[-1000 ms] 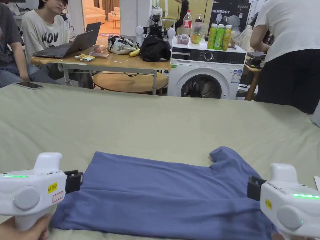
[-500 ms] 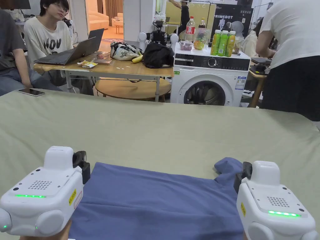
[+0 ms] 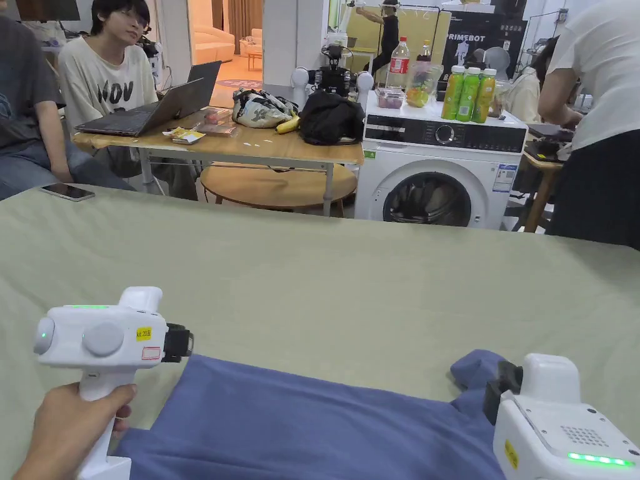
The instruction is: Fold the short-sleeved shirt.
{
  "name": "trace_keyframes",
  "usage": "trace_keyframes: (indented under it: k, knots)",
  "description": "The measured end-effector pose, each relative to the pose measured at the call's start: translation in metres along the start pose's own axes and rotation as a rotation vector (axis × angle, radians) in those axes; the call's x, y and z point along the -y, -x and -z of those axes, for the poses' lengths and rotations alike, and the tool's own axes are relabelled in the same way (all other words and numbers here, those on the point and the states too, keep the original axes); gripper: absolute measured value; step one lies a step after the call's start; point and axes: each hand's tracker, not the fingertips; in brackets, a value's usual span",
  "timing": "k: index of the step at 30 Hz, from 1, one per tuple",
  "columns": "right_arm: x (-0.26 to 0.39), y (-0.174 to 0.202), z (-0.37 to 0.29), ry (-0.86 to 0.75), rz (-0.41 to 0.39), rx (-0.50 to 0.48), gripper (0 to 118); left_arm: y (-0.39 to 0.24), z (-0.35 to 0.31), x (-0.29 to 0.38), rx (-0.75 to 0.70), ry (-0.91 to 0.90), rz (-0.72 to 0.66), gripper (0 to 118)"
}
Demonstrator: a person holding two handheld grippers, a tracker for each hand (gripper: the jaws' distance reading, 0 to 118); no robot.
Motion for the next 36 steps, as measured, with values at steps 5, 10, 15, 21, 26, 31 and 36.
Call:
trace_keyframes:
  k: [5,10,15,21,26,31,36]
  knots:
    - [0.005,-0.003,0.015,0.039,0.006,-0.002,0,0.016,0.049,-0.017,0.005,0.127,-0.078,58]
    - [0.011,-0.006,0.024,0.079,-0.008,0.002,0,0.016,0.093,-0.014,-0.074,0.288,-0.093,58]
    - [0.015,-0.012,0.025,0.115,-0.03,0.005,0,-0.006,0.093,-0.017,-0.148,0.263,0.046,40]
    - [0.019,-0.022,0.026,0.161,-0.021,0.012,0,0.004,0.095,-0.02,-0.075,0.25,0.018,0]
    - [0.012,-0.043,0.031,0.217,-0.009,0.034,0,-0.001,0.07,-0.016,-0.055,0.194,0.044,0]
    - [-0.01,-0.082,0.07,0.413,0.037,0.015,53,-0.005,0.036,-0.012,-0.018,0.101,0.039,0]
    - [-0.019,-0.113,0.128,0.552,0.041,0.029,55,-0.009,0.011,-0.005,-0.004,0.043,0.028,0]
